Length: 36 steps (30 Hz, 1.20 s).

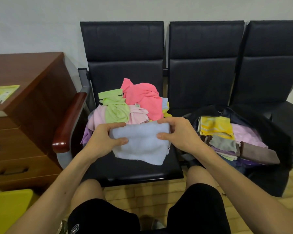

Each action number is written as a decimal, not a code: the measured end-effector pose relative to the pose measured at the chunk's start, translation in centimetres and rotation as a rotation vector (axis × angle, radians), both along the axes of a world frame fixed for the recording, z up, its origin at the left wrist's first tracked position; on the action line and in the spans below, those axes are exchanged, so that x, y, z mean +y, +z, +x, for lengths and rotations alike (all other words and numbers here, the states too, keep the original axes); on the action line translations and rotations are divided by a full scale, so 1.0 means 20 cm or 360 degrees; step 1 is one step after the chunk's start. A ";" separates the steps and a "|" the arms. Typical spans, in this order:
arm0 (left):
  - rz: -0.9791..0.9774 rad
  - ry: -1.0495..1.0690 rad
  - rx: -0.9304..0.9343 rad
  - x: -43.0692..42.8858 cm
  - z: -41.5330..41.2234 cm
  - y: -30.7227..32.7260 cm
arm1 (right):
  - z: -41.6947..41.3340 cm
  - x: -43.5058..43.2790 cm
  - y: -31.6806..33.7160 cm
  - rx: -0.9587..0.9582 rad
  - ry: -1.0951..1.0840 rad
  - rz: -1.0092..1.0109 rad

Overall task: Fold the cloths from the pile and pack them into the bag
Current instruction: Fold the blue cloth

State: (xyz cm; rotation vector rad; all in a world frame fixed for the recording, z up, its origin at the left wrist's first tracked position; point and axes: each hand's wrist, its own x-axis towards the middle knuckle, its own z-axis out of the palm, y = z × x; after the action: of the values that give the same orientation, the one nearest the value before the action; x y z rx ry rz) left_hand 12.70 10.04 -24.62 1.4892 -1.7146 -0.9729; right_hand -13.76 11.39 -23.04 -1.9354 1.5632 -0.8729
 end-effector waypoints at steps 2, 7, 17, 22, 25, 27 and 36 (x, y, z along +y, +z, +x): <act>-0.0066 0.0016 -0.0154 -0.01 0.00 0.01 | 0.00 -0.02 0.00 0.0096 -0.0009 -0.0068; -0.0127 0.0048 -0.0385 -0.04 0.00 0.04 | 0.00 -0.05 -0.02 0.0168 0.0044 -0.0093; -0.0174 0.0030 -0.0462 -0.03 -0.01 0.04 | -0.03 -0.04 -0.06 0.0295 0.0050 -0.0031; -0.0236 0.0084 -0.0439 -0.03 -0.02 0.05 | -0.02 -0.06 -0.07 0.0275 0.0078 -0.0014; -0.0259 0.0117 -0.0415 -0.03 -0.01 0.05 | -0.04 -0.08 -0.11 0.0318 0.0112 0.0006; -0.0299 0.0127 -0.0397 -0.02 -0.02 0.06 | -0.06 -0.08 -0.13 0.0236 0.0145 0.0101; -0.0297 -0.0061 0.0003 0.02 -0.09 0.11 | -0.05 -0.01 -0.18 -0.1024 0.0092 0.0640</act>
State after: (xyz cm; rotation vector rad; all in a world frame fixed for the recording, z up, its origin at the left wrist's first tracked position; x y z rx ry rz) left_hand 10.97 10.36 -22.46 1.3389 -1.7861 -0.8087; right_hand -14.79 11.18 -26.68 -1.2404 1.1720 -0.9456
